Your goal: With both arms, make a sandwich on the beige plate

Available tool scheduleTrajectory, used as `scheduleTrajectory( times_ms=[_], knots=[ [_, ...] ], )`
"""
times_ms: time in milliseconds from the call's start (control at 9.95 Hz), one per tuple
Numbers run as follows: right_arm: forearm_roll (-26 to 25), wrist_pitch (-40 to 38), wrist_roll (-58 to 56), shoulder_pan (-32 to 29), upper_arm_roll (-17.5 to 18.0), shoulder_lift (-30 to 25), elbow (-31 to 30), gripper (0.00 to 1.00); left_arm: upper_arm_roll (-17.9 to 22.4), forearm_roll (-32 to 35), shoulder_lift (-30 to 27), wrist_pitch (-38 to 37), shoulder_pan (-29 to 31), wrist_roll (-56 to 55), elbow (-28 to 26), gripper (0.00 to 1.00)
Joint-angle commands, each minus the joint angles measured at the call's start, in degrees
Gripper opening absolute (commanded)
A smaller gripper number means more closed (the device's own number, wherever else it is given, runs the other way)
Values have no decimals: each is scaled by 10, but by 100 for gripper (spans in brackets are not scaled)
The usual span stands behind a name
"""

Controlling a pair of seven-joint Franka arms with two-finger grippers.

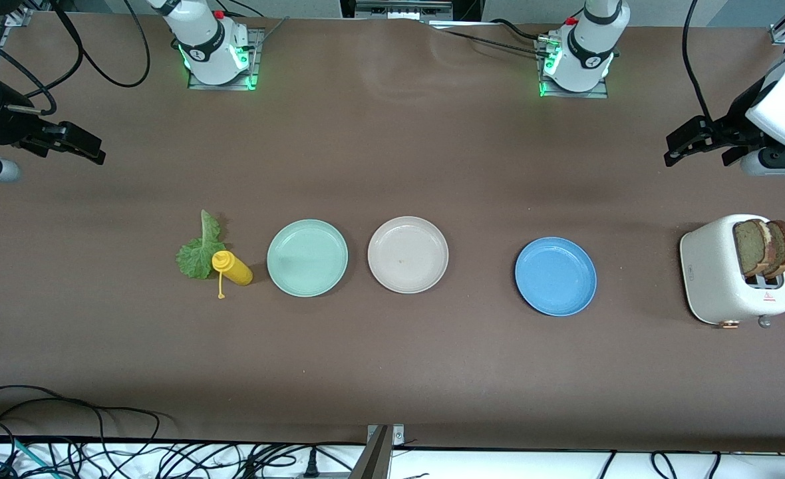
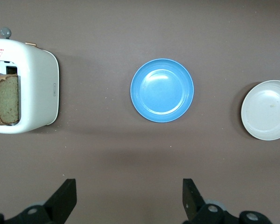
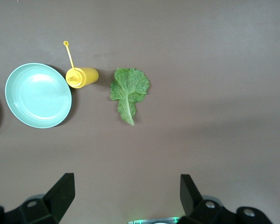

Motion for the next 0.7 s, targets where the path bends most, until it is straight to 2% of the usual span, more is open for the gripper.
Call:
scheduleTrajectory(
  times_ms=[0, 302, 603],
  knots=[
    [9, 3, -11, -2, -1, -5, -4, 100, -1, 16, 1, -4, 8, 12, -1, 100],
    [10, 3, -11, -2, -1, -2, -6, 100, -1, 16, 4, -4, 16, 14, -1, 100],
    [20, 20, -76, -4, -2, 26, -15, 100, -1, 16, 5, -4, 22, 14, -1, 100]
  ],
)
